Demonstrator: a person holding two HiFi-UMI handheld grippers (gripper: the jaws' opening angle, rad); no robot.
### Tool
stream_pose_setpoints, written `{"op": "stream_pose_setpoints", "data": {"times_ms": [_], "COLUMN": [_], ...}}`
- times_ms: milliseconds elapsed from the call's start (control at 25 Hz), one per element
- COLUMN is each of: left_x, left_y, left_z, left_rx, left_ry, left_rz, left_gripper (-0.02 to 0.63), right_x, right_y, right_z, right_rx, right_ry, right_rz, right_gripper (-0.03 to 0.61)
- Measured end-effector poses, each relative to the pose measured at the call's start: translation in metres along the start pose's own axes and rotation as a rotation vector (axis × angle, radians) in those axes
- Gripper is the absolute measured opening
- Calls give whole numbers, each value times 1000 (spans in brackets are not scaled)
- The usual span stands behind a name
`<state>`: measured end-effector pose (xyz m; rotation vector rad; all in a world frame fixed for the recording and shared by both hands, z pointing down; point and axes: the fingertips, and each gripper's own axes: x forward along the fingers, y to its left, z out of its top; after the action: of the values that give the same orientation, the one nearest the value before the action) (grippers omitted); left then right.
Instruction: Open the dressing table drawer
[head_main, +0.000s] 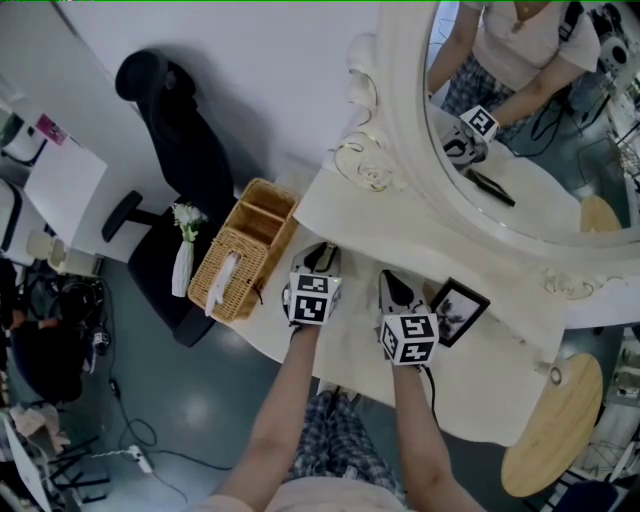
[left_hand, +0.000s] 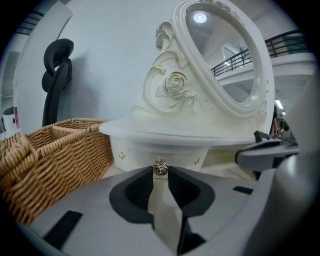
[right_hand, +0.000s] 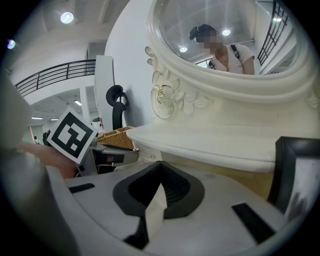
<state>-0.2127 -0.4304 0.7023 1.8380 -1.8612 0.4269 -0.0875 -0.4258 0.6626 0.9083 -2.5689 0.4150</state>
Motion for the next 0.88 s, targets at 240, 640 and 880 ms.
{"op": "stream_pose_setpoints", "data": {"times_ms": [240,640,880], "left_x": [-7,-20,-27], "left_y": [0,0,0], "left_z": [-5,-13,-20], "left_rx": [-8,-12,-15], "left_ry": [4,22,33], "left_rz": [1,4,2], "left_gripper": [110,110,110], "right_x": [-4,-11,-16], "right_y": [-1,-1,-4], "right_z": [1,1,-2], "right_rx": [1,3,10], "right_ry": [-2,-6,-6], "right_rz": [-3,-11,-23], "right_gripper": [17,17,17]}}
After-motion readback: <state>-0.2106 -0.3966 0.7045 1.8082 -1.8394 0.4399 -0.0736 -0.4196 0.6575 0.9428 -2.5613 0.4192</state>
